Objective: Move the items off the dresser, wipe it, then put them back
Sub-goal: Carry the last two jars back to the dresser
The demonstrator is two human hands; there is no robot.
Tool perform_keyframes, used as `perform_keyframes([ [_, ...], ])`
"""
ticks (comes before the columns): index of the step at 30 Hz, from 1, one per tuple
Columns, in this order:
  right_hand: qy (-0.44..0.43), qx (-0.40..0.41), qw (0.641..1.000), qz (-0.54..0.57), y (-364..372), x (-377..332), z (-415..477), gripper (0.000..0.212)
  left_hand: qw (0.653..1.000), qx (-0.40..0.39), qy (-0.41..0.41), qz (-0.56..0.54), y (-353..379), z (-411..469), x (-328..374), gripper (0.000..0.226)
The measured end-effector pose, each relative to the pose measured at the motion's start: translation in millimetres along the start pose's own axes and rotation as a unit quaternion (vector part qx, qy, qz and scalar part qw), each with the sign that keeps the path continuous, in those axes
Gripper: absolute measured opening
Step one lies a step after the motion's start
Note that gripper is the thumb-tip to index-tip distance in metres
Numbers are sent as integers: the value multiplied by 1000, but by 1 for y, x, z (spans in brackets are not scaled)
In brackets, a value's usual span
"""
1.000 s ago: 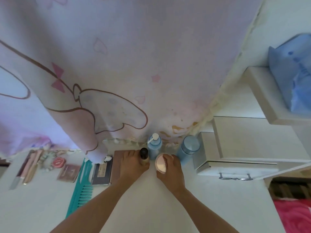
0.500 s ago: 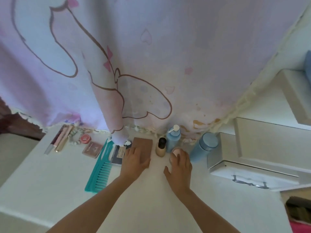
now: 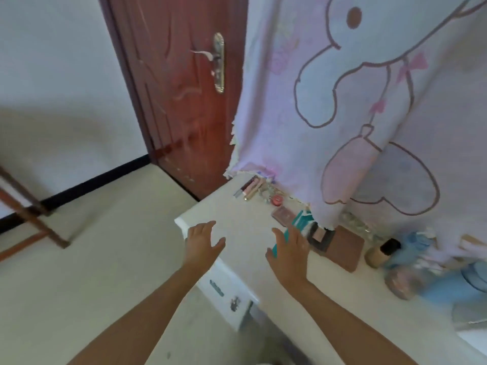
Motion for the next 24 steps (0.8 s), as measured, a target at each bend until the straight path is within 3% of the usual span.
perform_keyframes([
  [6, -128, 39, 989, 59, -22, -195, 4, 58, 986, 136, -97, 8, -179, -51, -150, 47],
  [11, -226, 21, 962, 149, -30, -348, -7, 55, 957, 234, -171, 12, -294, -111, -245, 46],
  [16, -316, 29, 930, 186, -34, -455, -7, 56, 928, 307, -210, 10, -361, -141, -295, 44],
  [24, -370, 16, 893, 254, -21, -579, 44, 52, 903, 349, -251, 14, -427, -118, -357, 48],
])
Point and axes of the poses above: each hand's wrist, its own z-axis towards the middle knuckle, its own y-axis out of the palm, x = y × z, the point moved 8 cm from there along z, towards the middle knuckle, and after that the axes turned 3 degrees about -z, right-handed, at the moved point
